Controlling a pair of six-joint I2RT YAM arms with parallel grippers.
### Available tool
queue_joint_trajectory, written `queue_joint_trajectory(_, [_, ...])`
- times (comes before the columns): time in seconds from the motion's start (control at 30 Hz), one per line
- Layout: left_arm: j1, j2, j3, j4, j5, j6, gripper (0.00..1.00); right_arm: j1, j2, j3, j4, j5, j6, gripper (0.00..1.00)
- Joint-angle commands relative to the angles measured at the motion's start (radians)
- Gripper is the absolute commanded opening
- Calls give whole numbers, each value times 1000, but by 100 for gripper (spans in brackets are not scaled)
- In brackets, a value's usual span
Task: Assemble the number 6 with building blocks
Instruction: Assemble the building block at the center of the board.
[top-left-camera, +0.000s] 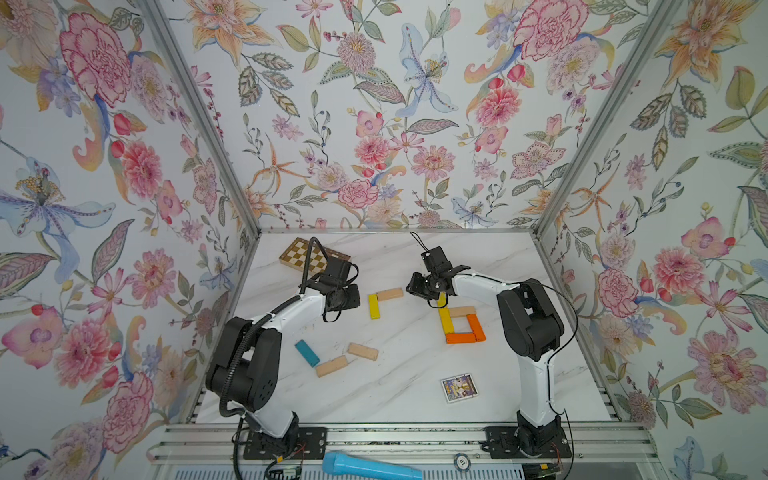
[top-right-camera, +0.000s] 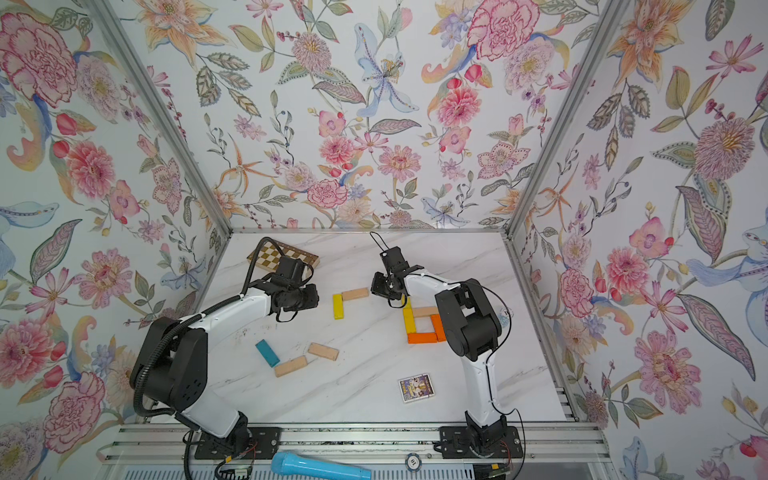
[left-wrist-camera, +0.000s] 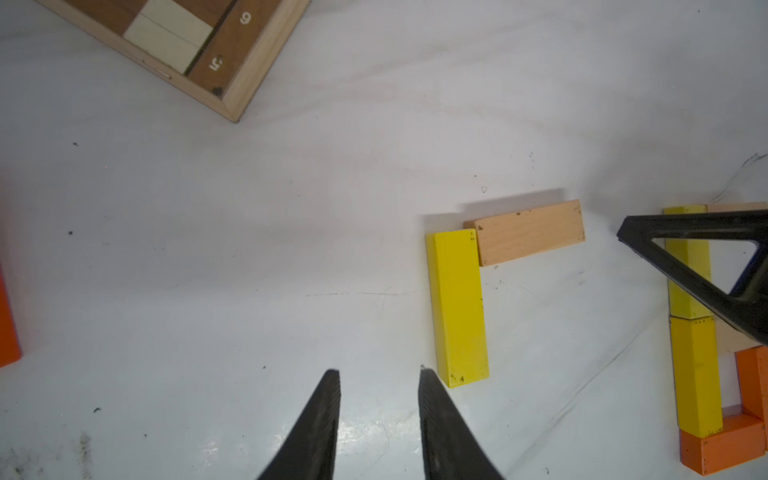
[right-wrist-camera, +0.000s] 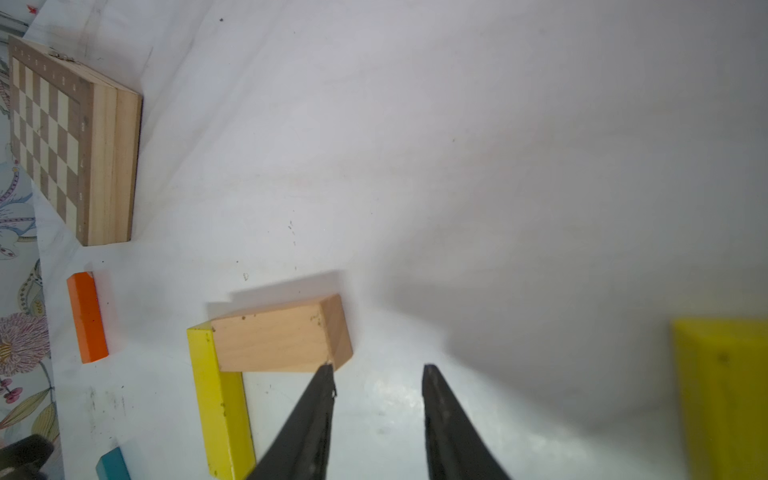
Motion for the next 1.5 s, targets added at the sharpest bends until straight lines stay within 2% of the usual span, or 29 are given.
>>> queue_joint_trajectory(0.0, [2,48,-4,16,35,-6,35,-4,39,21,30,9,42,36])
queue_joint_trajectory(0.6, [3,290,134,64,71,14,25,5,83,21,55,-9,74,25])
queue_joint_trajectory(1.47, [-14,368,217,87,118,-21,21,27,98,38,20,-12,70,23])
